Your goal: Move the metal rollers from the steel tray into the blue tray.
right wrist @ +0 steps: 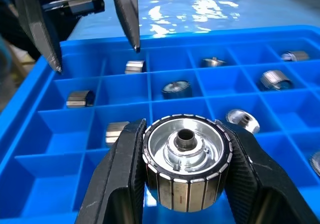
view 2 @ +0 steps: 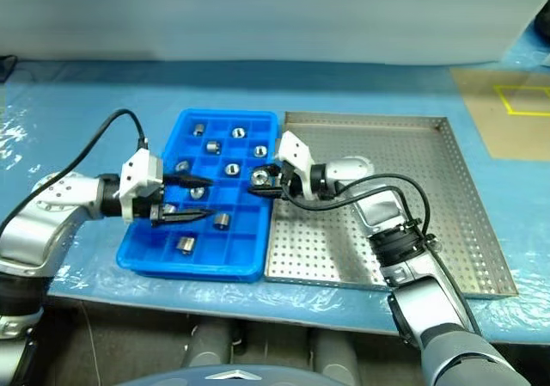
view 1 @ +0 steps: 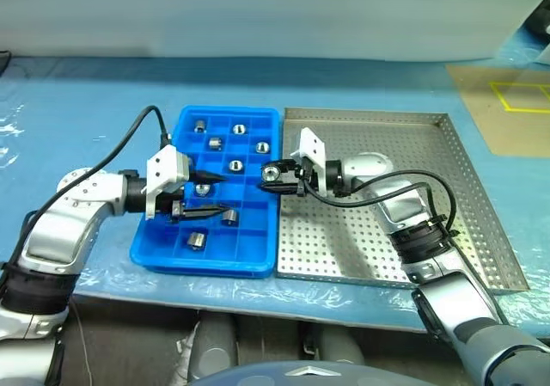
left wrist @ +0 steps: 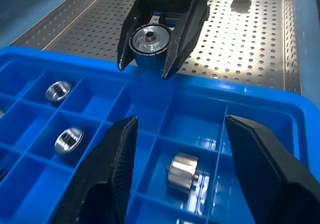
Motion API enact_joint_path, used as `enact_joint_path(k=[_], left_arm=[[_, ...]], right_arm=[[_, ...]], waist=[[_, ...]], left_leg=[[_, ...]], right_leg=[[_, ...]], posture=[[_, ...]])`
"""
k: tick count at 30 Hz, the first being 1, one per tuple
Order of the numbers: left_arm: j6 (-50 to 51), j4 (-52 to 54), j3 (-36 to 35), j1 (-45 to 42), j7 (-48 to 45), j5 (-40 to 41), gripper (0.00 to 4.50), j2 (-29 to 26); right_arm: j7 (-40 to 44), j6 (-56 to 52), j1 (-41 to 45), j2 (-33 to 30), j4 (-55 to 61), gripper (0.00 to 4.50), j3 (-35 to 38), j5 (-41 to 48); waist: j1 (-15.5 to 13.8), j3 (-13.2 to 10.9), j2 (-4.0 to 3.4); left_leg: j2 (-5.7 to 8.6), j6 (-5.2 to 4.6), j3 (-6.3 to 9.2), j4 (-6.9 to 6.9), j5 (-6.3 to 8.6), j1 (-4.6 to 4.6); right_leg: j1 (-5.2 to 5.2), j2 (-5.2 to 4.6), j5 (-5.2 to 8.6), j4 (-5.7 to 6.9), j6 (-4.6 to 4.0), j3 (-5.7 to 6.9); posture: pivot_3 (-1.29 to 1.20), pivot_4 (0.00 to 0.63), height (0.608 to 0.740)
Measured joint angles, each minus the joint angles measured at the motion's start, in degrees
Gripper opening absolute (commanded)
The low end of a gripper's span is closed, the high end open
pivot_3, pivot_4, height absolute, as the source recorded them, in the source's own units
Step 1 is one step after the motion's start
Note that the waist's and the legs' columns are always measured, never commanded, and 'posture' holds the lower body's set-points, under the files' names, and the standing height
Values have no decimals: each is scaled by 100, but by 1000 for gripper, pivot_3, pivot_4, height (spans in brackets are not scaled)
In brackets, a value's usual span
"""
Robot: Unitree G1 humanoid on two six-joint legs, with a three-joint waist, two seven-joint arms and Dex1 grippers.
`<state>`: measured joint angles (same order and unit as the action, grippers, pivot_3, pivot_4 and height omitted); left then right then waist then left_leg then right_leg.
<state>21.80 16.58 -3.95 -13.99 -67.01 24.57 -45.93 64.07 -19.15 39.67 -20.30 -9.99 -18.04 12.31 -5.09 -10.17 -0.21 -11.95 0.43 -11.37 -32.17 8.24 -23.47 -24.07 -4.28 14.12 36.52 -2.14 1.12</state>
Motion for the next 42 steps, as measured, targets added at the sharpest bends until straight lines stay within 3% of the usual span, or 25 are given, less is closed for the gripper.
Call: enact_joint_path(k=[8,18,25,36,42], left_arm=[[250,538,-648,781,585,114,2937,-132],[241,458,-771,713,673,114,2937,-216],[121,225,-478,388,585,108,2937,-206],[94,68,150,-147,389,114,2937,136],[-172,-527,1033,-946,-14,29,2937,873]], right_arm=[[200,919,385,449,-1594,1669,-168,-394],[213,1270,528,461,-1964,1669,-105,-473],[74,1140,458,430,-1761,3994,5,-461],[-210,553,201,150,-946,3994,424,-306],[-73,-637,-382,-989,853,3994,953,191]], waist=[[-224,-1,3],[-239,-1,4],[-216,0,5],[-182,0,6],[-157,2,9]], left_leg=[[-6,7,6,-1,-4,-2],[1,9,11,-1,-6,-6],[4,12,10,-4,-7,-5],[5,18,6,-10,-12,-3],[7,24,-17,-22,-16,4]], right_leg=[[-1,-3,0,7,0,2],[-7,0,0,10,-1,5],[-7,1,0,15,-1,4],[-6,3,-1,21,0,1],[8,2,-2,17,3,-10]], posture=[[277,150,740],[227,150,740],[186,150,740],[8,150,740],[-143,150,740]])
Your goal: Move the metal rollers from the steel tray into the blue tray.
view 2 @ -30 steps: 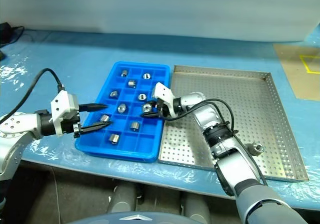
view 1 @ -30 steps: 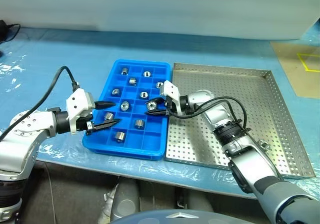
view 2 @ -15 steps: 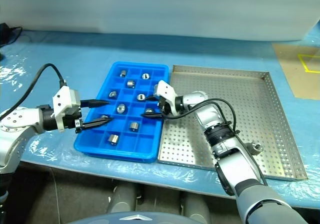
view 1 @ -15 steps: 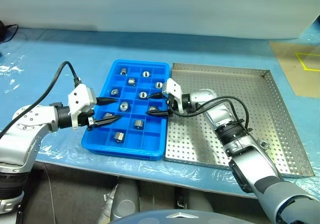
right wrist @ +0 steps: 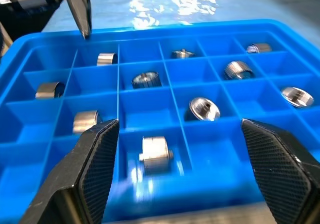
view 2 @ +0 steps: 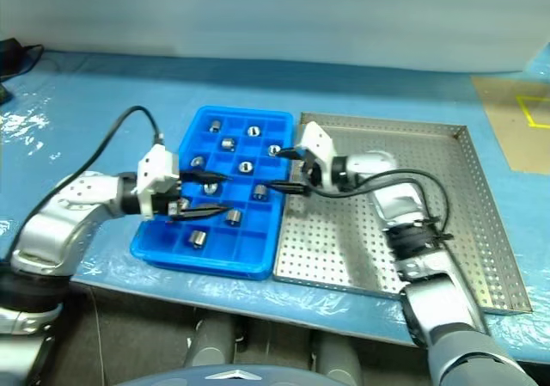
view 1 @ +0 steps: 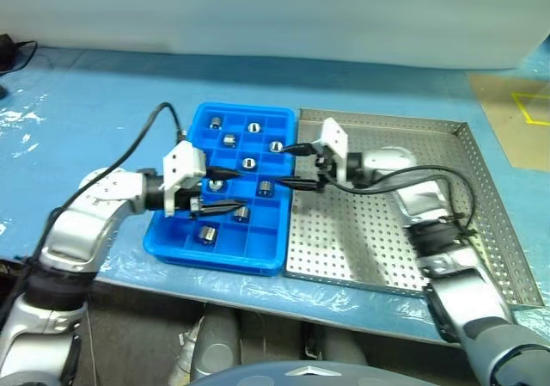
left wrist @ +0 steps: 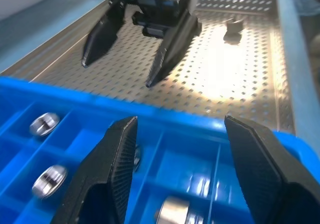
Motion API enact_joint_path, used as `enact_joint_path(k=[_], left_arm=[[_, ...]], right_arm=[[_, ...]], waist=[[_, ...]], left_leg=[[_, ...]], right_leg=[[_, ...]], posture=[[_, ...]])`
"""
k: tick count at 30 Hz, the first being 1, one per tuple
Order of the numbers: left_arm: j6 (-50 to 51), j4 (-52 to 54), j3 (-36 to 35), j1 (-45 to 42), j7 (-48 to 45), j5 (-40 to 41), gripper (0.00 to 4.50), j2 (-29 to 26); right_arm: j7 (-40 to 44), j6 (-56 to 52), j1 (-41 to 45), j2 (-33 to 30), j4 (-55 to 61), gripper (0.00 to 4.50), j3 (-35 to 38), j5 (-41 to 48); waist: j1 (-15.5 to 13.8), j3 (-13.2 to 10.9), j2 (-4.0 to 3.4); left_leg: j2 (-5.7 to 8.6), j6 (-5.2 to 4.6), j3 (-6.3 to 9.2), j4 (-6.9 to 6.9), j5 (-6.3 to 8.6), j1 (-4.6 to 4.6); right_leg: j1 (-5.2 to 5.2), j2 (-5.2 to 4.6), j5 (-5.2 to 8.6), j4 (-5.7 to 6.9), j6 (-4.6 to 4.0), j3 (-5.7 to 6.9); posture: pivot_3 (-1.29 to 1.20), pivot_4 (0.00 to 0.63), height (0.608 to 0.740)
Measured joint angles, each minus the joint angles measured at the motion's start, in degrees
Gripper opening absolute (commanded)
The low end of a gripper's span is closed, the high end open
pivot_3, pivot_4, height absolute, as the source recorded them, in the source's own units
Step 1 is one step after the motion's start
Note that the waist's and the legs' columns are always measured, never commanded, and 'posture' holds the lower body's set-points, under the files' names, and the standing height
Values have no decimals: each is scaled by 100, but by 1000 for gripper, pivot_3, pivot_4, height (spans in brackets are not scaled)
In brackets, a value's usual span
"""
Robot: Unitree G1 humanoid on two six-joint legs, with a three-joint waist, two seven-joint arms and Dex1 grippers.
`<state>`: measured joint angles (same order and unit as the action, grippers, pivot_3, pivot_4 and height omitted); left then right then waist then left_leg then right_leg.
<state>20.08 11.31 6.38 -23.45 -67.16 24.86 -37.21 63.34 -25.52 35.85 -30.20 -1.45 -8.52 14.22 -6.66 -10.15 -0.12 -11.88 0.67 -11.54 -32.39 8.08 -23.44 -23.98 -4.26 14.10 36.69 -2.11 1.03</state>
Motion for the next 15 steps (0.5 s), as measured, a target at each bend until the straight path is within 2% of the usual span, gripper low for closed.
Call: enact_joint_path(k=[6,11,15], left_arm=[[-412,-731,589,-594,-425,-162,2937,694],[-814,-1466,935,-1002,-873,-290,2937,1242],[-1101,-1985,1038,-1241,-1132,-384,2937,1541]], right_arm=[[-127,-864,-1158,-967,1386,3994,391,263],[-551,-1408,-2212,-1561,2233,3994,1376,503],[-959,-1487,-3006,-1636,2378,3994,2141,501]], waist=[[282,0,0],[499,1,1],[642,1,0]], left_leg=[[0,-4,-2,7,2,10],[2,-23,-3,3,14,30],[3,-30,-6,-3,18,34]], right_leg=[[1,8,0,1,0,-6],[12,8,0,-2,2,-27],[19,9,0,-4,4,-29]], posture=[[-312,150,740],[-417,150,740],[-453,150,740]])
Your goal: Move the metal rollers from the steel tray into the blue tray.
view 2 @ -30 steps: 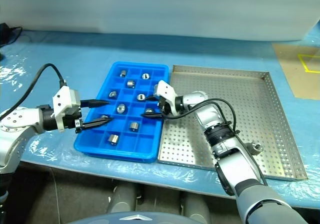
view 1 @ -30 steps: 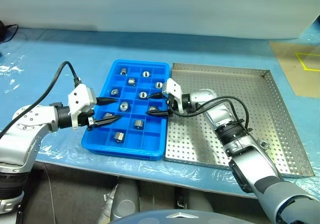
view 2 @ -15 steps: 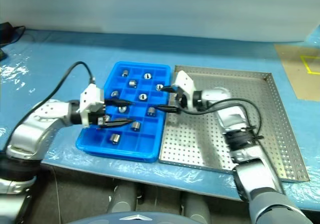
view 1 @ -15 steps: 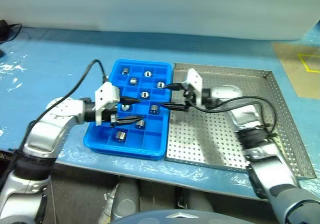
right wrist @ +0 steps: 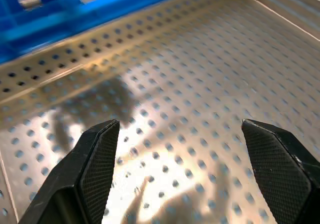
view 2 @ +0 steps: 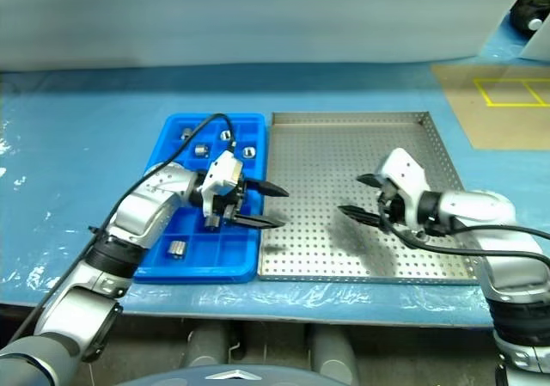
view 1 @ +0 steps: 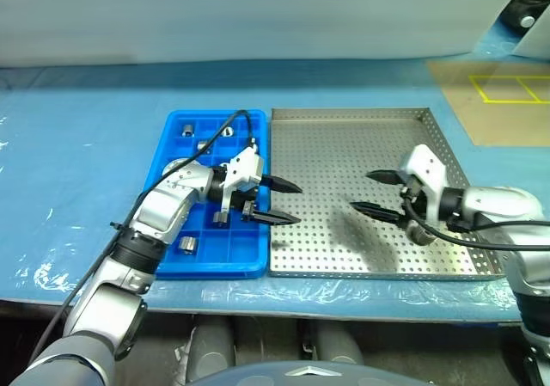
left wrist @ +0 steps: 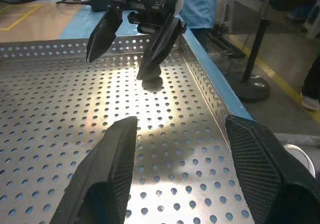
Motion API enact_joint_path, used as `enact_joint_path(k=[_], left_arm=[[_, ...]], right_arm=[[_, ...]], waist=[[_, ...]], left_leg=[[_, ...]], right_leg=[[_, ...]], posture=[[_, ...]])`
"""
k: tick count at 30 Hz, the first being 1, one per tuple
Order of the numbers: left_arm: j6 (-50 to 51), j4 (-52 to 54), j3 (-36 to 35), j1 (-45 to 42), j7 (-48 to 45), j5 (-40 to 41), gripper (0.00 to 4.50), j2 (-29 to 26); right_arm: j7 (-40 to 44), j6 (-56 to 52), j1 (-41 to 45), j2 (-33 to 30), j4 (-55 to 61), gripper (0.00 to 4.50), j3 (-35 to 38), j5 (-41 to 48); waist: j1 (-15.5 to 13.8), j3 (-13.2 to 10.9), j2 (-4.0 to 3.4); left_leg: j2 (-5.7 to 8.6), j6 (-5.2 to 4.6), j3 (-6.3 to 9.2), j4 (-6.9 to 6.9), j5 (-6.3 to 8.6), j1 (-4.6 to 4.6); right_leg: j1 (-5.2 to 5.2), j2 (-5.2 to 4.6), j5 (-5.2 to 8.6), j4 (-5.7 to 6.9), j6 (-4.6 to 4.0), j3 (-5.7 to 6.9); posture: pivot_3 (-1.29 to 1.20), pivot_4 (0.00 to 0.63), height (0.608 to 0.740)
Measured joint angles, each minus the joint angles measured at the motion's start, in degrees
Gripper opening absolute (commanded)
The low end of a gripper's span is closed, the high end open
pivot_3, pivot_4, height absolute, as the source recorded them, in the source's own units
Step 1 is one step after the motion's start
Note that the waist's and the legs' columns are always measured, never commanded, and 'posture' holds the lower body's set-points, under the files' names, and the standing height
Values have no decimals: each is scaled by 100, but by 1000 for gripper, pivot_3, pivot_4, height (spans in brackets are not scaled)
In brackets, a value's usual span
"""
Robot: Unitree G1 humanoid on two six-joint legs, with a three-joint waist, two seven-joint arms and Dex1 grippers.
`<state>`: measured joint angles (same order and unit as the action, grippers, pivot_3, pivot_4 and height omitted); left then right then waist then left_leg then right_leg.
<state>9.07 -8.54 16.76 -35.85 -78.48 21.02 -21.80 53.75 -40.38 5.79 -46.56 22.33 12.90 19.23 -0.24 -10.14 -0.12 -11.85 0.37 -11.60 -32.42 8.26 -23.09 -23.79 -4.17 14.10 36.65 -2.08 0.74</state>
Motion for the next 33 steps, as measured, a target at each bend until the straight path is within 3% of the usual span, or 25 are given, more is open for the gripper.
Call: enact_joint_path(k=[8,23,27,31,33], left_arm=[[-134,-280,23,-255,-300,-98,2937,153],[86,115,-7,-63,-193,-96,2937,-95],[131,229,-35,11,-145,-93,2937,-170],[116,229,-54,83,-127,-94,2937,-204],[71,222,-56,121,-130,-97,2937,-231]], right_arm=[[-408,264,-1375,3,-22,3994,718,-69],[-608,1266,-1271,73,-1553,3994,415,-392],[-604,1461,-1162,73,-1776,3106,290,-472],[-584,1681,-1111,74,-1862,1751,170,-487],[-625,1710,-1107,74,-1868,1724,148,-504]], waist=[[210,2,-3],[252,2,-5],[246,4,-7],[248,4,-7],[249,4,-7]], left_leg=[[1,-21,1,-18,13,-1],[3,-45,4,-42,29,1],[2,-47,5,-40,30,2],[1,-50,4,-41,32,8],[1,-51,4,-42,32,12]], right_leg=[[9,-1,-2,-10,6,-4],[44,-7,-5,-32,14,2],[52,-8,-6,-41,13,5],[61,-12,-7,-45,14,5],[66,-12,-7,-48,15,4]], posture=[[-461,150,740],[-379,150,740],[-369,150,740],[-369,150,740],[-372,150,740]])
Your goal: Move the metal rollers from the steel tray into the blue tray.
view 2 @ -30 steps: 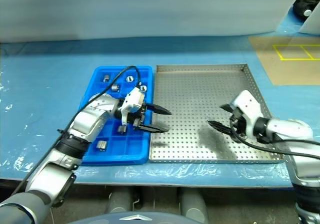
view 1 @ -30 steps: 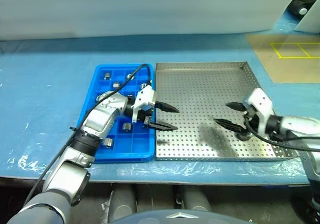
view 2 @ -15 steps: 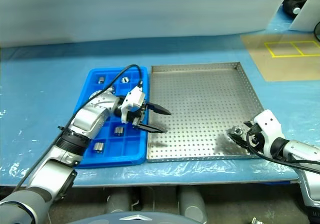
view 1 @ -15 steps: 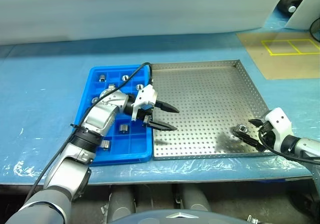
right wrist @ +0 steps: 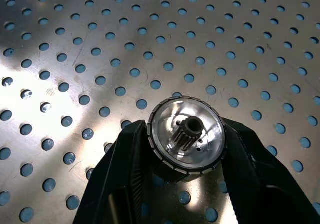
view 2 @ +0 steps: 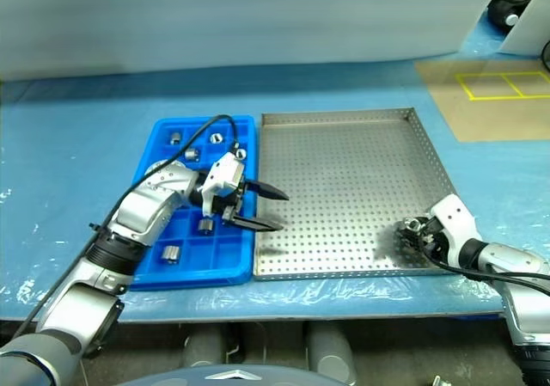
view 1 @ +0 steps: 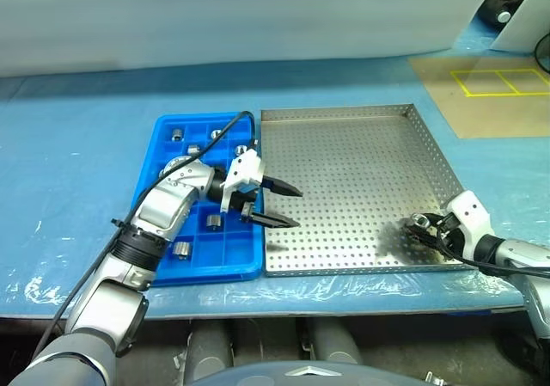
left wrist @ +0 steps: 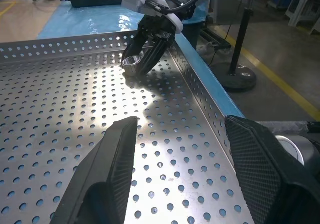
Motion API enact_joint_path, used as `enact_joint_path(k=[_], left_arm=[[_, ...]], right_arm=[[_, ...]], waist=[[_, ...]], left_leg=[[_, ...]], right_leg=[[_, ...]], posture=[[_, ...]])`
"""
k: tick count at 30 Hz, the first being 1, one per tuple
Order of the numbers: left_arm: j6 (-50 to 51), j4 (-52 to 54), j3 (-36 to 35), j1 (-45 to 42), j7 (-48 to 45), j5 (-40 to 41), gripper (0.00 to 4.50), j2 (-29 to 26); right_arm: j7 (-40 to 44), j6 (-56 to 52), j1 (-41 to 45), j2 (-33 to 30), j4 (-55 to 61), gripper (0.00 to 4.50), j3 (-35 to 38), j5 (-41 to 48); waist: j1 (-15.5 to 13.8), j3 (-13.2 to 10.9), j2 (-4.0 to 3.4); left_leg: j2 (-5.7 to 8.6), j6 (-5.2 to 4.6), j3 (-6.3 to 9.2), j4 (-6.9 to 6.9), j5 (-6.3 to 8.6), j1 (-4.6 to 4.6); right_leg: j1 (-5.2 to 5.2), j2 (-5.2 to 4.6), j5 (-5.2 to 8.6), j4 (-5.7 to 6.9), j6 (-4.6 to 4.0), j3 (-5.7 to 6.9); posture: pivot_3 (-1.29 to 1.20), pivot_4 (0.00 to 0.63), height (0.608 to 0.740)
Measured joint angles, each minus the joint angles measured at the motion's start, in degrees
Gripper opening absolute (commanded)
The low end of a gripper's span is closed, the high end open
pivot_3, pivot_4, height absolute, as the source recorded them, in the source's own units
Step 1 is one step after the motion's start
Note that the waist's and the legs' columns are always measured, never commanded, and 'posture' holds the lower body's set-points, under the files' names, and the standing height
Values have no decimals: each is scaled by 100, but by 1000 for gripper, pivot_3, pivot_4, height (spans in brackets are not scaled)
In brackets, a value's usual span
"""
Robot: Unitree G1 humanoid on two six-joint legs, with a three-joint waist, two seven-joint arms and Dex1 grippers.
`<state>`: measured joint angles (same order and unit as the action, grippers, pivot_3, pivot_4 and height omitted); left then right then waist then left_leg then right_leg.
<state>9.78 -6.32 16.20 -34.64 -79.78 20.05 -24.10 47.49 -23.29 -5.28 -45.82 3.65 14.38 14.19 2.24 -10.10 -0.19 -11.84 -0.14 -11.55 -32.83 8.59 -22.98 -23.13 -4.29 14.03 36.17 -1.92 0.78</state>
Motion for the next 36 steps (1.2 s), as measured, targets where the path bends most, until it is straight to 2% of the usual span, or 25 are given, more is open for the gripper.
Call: enact_joint_path(k=[8,13,18,22,26,29,33,36], left_arm=[[-246,-256,-18,20,-29,-17,2937,-48],[-385,-491,-220,-32,-52,-29,2937,-256],[-435,-504,-474,-132,-16,-27,2937,-522],[-314,-396,-697,-47,76,-26,2937,-935],[-3,211,-919,397,268,38,2937,-1252],[426,1056,-1180,1030,523,212,2937,-1572],[941,2082,-1629,1930,881,458,2937,-1985],[1279,2702,-1925,2453,1198,662,2937,-2094]], right_arm=[[-146,-20,65,33,25,1724,-47,-40],[-186,-467,545,96,474,1724,-202,139],[36,-978,1370,170,1342,1724,-753,564],[421,-1280,2057,412,1532,1724,-1628,782],[802,-1285,2692,651,1355,1724,-2314,800],[1255,-1134,3260,899,907,1724,-2787,737],[1880,-1037,3627,1223,434,1724,-3293,729],[2256,-975,3807,1459,149,1724,-3600,723]], waist=[[15,1,-1],[25,1,-5],[-35,3,-9],[-74,2,-10],[-221,1,-12],[-349,-1,-10],[-556,-1,-10],[-756,-1,-10]], left_leg=[[0,-1,2,7,1,11],[0,-5,1,16,3,4],[-3,-4,0,40,1,6],[-3,0,0,48,-2,4],[-6,4,0,55,-4,0],[-9,8,1,60,-6,-3],[-14,16,7,66,-10,-8],[-15,21,15,66,-13,-12]], right_leg=[[17,2,-11,-31,13,-2],[5,4,-17,-36,11,-4],[4,3,-17,-46,9,-1],[-4,2,-16,-46,8,1],[-8,-3,-16,-46,7,4],[-11,-5,-16,-45,6,12],[-14,-4,-12,-44,0,27],[-14,-4,-12,-43,0,35]], posture=[[-371,150,740],[-345,150,740],[-273,150,740],[-171,150,740],[-46,150,740],[65,150,740],[180,150,740],[237,150,740]])
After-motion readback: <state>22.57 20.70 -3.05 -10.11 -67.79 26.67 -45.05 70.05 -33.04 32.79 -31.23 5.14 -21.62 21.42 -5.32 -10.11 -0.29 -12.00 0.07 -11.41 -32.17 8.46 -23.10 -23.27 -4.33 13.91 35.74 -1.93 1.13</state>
